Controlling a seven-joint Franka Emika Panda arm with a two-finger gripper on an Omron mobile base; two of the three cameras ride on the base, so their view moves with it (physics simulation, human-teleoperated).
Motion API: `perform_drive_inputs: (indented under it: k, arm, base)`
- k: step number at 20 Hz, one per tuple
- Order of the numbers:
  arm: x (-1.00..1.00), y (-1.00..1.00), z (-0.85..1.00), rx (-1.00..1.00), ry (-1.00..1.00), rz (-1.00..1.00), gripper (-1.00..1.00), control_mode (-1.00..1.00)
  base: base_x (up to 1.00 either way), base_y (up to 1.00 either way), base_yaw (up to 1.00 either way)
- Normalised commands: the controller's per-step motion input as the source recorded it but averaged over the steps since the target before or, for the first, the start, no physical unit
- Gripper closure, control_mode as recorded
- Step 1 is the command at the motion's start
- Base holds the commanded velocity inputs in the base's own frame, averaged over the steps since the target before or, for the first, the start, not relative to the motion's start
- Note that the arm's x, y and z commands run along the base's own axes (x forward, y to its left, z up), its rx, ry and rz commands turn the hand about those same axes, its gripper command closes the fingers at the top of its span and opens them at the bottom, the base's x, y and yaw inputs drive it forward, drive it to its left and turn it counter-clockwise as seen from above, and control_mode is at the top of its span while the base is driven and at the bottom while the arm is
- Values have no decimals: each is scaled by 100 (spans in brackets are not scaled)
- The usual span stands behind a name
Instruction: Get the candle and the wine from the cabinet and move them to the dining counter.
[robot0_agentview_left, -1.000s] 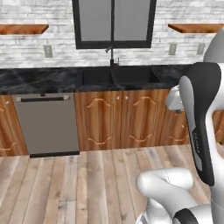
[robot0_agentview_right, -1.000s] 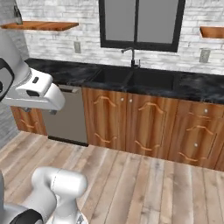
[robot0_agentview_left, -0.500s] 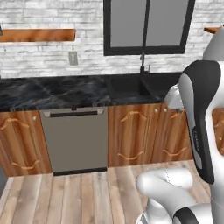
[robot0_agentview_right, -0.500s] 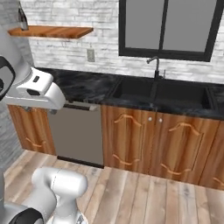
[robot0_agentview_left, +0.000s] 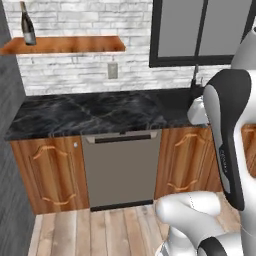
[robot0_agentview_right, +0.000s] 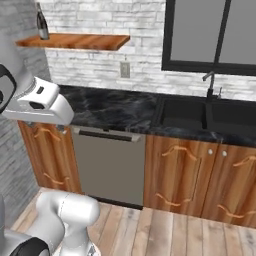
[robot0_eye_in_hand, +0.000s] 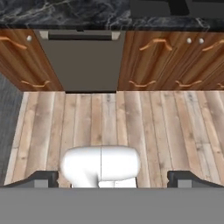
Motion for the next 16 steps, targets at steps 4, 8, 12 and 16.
perform_drive_inputs:
  k: [4, 8, 12, 16]
  arm:
    - [0, 0, 0, 0, 0, 0, -100, 100]
    - [0, 0, 0, 0, 0, 0, -100, 100]
    - [0, 0, 0, 0, 0, 0, -100, 100]
    - [0, 0, 0, 0, 0, 0, -100, 100]
  base:
    - [30, 32, -2]
    - [47, 25, -6]
    - [55, 4, -10]
    - [62, 1, -14]
